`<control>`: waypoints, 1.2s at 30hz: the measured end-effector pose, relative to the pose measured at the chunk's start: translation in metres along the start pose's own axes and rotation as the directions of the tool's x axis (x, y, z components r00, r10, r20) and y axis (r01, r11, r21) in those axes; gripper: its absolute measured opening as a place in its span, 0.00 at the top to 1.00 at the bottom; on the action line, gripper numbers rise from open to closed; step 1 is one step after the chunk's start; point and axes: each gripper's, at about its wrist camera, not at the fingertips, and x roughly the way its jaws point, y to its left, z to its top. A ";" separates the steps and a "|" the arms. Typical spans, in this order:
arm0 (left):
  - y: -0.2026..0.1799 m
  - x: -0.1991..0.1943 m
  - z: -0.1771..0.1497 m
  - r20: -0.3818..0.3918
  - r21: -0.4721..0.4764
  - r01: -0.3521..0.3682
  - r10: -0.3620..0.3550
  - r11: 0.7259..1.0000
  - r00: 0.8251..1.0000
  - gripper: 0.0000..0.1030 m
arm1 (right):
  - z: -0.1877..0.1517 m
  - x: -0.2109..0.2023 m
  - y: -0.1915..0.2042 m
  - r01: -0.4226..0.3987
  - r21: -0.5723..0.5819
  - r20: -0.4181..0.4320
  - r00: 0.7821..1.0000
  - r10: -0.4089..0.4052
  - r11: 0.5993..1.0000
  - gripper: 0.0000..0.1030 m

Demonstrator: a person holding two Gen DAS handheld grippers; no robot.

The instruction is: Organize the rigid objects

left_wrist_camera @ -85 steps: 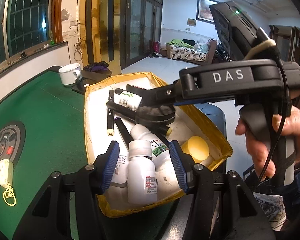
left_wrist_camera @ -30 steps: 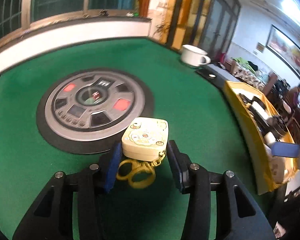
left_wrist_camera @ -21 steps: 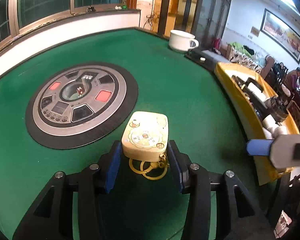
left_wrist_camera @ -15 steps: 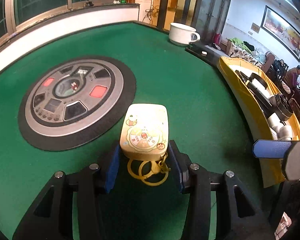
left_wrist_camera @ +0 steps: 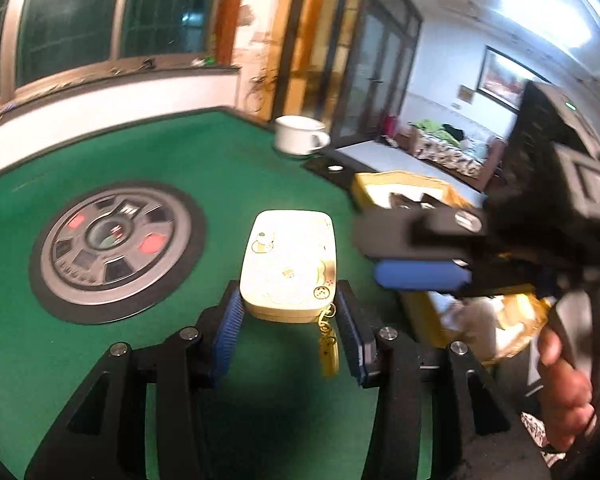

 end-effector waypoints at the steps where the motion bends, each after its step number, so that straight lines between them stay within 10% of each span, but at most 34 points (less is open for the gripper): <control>1: -0.006 -0.002 0.000 0.004 0.010 0.015 -0.015 1.000 1.000 0.58 | 0.001 -0.004 -0.001 -0.002 0.001 0.012 1.000 0.002 1.000 0.38; 11: -0.047 -0.017 0.007 0.046 0.073 0.074 -0.077 0.995 0.996 0.58 | -0.009 -0.042 -0.006 -0.031 -0.040 0.079 0.996 0.034 0.999 0.71; 36: -0.181 0.043 0.007 -0.075 0.325 0.094 -0.073 0.941 0.995 0.57 | -0.026 -0.147 -0.093 0.088 0.010 0.208 0.974 -0.088 0.996 0.78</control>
